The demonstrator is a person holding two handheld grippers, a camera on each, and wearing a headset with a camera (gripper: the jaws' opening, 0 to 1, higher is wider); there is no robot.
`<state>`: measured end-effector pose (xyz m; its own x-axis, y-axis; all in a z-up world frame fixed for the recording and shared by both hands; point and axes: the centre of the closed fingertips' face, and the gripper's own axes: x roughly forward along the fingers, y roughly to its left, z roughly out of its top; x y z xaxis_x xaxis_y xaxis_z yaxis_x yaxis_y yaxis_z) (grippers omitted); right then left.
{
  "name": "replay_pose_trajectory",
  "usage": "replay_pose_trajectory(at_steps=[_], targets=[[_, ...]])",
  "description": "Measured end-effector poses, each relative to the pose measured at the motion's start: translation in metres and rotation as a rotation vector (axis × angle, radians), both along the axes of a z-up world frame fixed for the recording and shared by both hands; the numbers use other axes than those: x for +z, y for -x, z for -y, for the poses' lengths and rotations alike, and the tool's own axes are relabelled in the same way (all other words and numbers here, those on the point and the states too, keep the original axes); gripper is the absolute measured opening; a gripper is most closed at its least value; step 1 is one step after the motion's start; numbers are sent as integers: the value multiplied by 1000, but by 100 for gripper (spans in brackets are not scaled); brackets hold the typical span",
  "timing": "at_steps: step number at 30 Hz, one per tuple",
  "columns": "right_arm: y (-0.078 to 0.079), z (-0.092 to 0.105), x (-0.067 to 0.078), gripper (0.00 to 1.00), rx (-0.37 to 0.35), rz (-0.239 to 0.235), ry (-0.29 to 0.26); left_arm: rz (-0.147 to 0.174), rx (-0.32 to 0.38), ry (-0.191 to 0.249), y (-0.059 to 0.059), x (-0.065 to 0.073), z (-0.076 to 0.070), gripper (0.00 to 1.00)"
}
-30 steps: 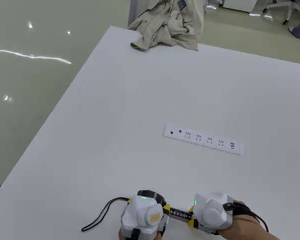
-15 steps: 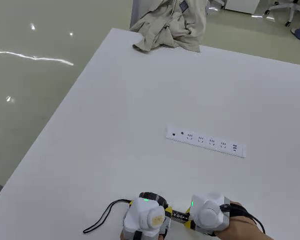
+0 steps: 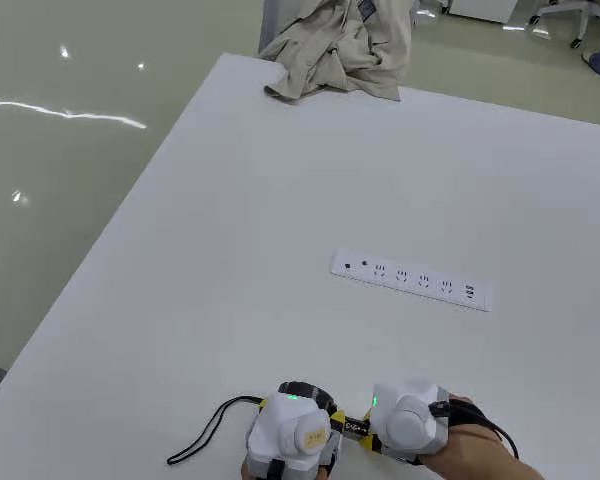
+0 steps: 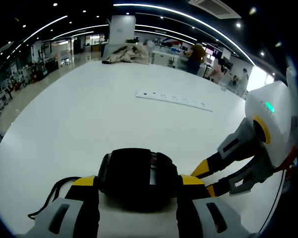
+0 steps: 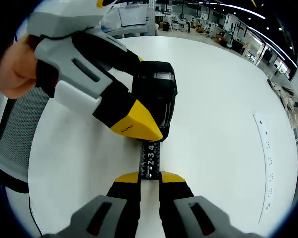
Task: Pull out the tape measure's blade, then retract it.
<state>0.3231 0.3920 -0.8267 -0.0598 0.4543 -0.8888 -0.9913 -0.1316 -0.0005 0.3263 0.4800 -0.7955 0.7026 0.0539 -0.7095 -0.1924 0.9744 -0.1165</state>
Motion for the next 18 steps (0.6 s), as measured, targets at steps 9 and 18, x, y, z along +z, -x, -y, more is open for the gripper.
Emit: replay_pose_trajectory(at_steps=[9, 18], targets=[[0, -7, 0, 12, 1, -2, -6, 0, 0, 0, 0, 0, 0, 60], [1, -10, 0, 12, 5, -1, -7, -2, -1, 0, 0, 0, 0, 60]])
